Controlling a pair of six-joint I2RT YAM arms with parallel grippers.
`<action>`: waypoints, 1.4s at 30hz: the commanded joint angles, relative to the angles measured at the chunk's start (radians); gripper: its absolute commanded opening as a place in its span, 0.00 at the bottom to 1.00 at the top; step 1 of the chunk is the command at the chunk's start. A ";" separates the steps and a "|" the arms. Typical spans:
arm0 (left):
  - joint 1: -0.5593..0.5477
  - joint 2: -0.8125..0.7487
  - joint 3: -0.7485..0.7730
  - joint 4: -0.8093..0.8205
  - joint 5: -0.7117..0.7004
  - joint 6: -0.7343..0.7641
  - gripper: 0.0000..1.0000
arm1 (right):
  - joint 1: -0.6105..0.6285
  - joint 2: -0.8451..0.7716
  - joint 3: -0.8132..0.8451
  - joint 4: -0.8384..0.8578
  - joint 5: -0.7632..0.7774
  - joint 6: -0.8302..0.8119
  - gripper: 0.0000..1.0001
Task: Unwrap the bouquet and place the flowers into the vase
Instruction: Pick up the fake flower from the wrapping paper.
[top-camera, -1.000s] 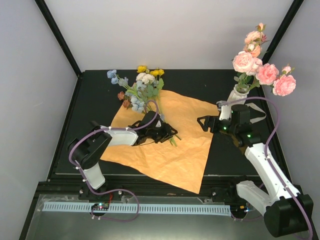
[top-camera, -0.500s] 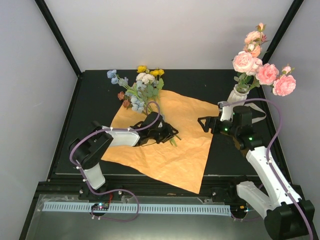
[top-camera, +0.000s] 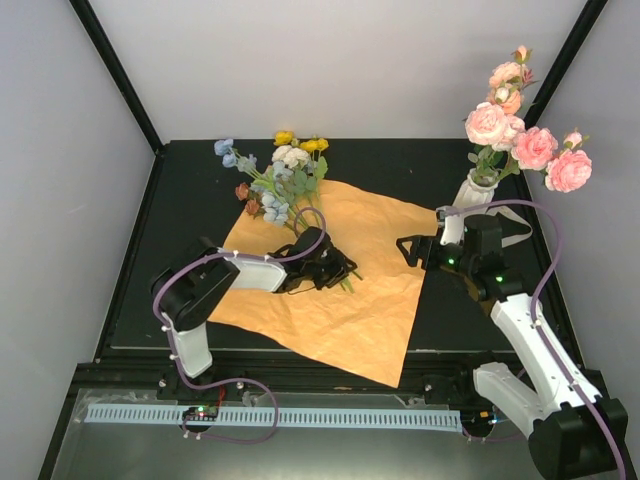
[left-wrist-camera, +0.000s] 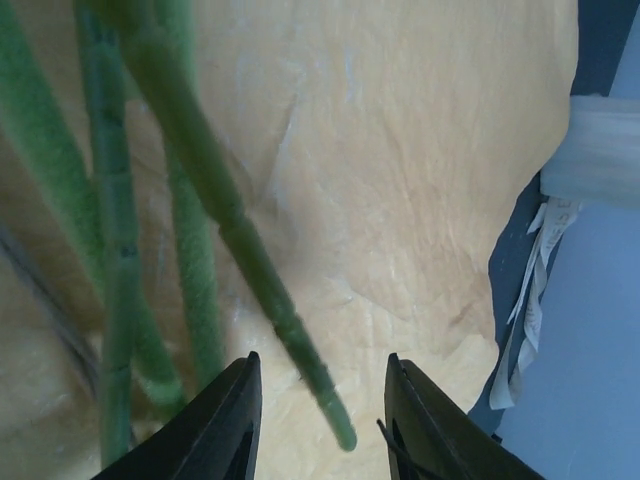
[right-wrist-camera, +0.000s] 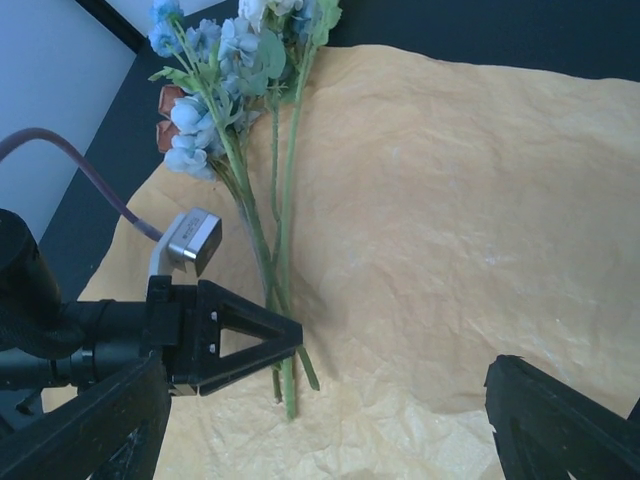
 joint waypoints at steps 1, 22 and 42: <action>-0.006 0.029 0.069 0.028 -0.053 -0.035 0.35 | 0.001 -0.009 -0.020 0.029 0.000 0.005 0.87; -0.015 0.076 0.093 0.024 -0.082 -0.145 0.26 | 0.002 -0.004 -0.015 0.037 -0.008 0.007 0.87; -0.019 -0.064 0.015 0.054 -0.129 -0.112 0.02 | 0.004 -0.038 -0.029 0.039 0.009 0.049 0.86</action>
